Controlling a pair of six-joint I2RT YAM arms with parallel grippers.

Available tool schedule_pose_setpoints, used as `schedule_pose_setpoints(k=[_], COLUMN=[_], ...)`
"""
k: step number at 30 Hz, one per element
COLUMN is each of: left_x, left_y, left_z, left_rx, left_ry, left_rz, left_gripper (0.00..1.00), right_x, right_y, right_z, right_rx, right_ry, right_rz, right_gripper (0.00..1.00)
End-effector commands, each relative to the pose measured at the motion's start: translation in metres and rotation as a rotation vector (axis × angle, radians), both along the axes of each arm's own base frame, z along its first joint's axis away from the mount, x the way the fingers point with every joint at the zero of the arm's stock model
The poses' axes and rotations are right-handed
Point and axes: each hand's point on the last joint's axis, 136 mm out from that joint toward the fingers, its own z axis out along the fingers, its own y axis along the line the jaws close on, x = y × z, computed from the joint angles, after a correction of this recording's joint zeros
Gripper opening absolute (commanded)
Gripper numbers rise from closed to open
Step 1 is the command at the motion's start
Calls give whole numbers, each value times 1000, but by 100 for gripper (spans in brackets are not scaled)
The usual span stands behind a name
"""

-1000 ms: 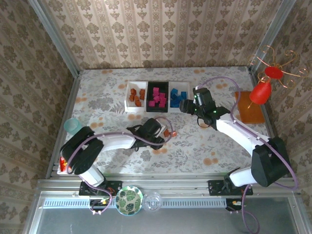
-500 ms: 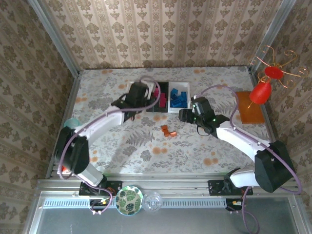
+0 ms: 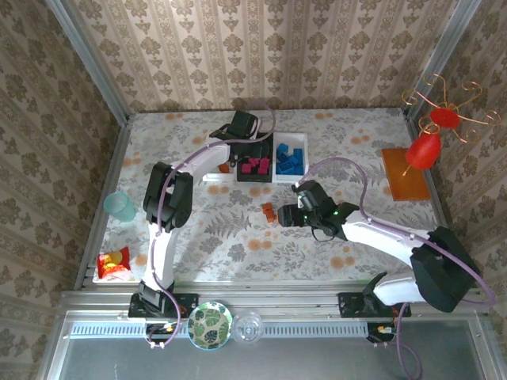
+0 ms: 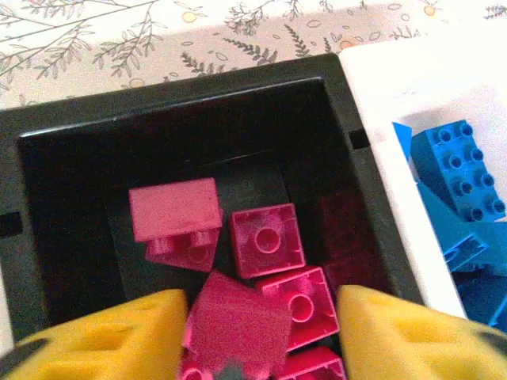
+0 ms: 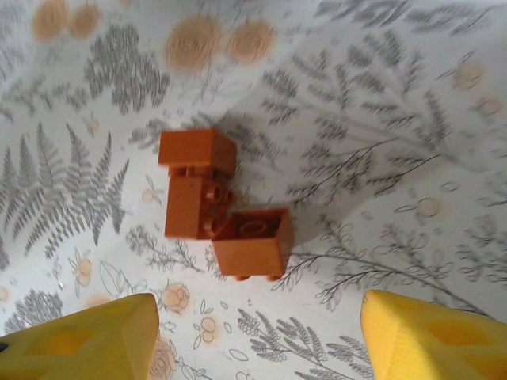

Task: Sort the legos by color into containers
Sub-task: Place the lego in the container, then pick up the lego from the center of the table.

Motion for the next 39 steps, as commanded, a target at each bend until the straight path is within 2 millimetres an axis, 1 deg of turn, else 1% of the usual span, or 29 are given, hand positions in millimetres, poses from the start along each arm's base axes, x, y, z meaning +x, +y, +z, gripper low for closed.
schedule_pose_setpoints(k=[1,4,7,9,12,14,16,18,20,22,25,28,31,33,35,37,39], left_x=[-13,-41,-78,-105,-141,-162,-178,-193,-207,-218,-232,-245,-255,-261,-265,-268,-270], left_y=[-4,-8,-8,-5,3,16,30,46,63,79,105,124,137,144,149,152,154], left_z=[65,108,137,143,141,131,123,112,100,88,70,46,27,14,8,5,5], left_rx=[-72,-126,-176,-193,-202,-206,-219,-234,-234,-225,-198,-168,-153,-144,-142,-142,-139], left_ry=[-84,-163,-226,-244,-252,-245,-237,-223,-217,-214,-215,-193,-163,-143,-133,-129,-126], left_rz=[-27,-65,-101,-119,-128,-109,-80,-47,-9,26,79,117,144,162,173,180,183], left_gripper=[65,72,77,78,79,79,80,81,84,87,90,92,93,93,93,93,93], right_x=[2,9,18,22,27,28,27,25,23,20,17,13,18,29,45,66,91], right_y=[13,16,21,22,23,21,22,23,21,20,18,22,37,55,75,94,116], right_z=[-12,-25,-31,-34,-39,-43,-48,-49,-47,-41,-25,1,30,50,65,79,86], right_rx=[-45,-75,-77,-82,-97,-102,-104,-102,-95,-88,-73,-34,19,58,93,130,154], right_ry=[21,44,45,48,52,62,75,80,74,65,44,10,-25,-54,-84,-119,-147], right_rz=[61,50,35,25,14,14,25,35,39,44,51,74,105,129,143,143,143], right_gripper=[70,69,69,67,63,60,54,43,34,29,25,22,22,22,22,22,22])
